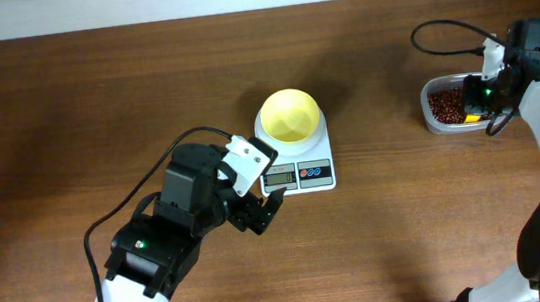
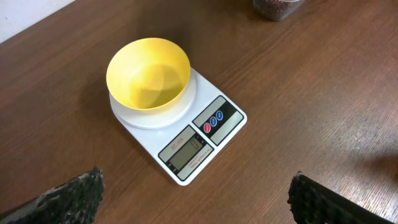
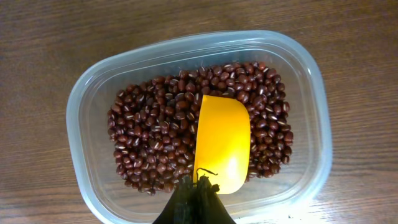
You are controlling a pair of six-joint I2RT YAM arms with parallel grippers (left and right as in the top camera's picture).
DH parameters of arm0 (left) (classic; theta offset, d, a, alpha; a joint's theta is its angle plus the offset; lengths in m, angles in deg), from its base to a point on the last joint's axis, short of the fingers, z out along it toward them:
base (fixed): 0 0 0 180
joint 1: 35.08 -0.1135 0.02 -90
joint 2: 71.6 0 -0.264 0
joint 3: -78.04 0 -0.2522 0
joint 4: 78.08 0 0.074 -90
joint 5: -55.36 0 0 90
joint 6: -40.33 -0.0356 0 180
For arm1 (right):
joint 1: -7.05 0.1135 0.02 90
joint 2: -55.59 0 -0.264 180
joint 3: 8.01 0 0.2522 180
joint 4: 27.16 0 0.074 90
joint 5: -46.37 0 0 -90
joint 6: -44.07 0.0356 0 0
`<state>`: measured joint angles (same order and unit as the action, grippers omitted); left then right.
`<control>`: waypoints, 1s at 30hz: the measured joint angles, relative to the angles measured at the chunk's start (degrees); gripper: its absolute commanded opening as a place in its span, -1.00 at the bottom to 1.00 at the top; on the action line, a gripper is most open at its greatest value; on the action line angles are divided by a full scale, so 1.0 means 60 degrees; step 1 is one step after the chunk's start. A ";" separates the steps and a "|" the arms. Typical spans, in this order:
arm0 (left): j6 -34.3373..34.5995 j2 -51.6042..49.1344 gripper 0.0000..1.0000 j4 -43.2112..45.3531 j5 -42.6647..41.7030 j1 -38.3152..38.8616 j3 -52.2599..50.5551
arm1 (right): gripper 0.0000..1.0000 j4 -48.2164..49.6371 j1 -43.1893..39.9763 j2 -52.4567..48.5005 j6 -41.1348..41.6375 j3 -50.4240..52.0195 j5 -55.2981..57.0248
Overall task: Scoop item into bowl and weigh 50g on scale
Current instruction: 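Move the yellow scoop with the right gripper down into the bean tub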
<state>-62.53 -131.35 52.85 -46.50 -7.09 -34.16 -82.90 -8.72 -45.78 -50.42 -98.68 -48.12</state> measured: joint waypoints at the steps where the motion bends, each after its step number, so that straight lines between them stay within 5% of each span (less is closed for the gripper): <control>1: -0.0004 0.0000 0.97 0.0000 0.0000 0.0000 0.0000 | -0.92 0.0004 0.0000 -0.0026 0.0004 0.0000 -0.0040; 30: 0.0000 0.0000 0.97 0.0000 0.0000 0.0000 0.0000 | -0.92 0.0029 -0.1432 -0.1038 0.0033 -0.0022 -0.4532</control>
<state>-62.53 -131.35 52.85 -46.50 -7.09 -34.16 -82.73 -17.31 -52.00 -50.22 -98.81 -75.31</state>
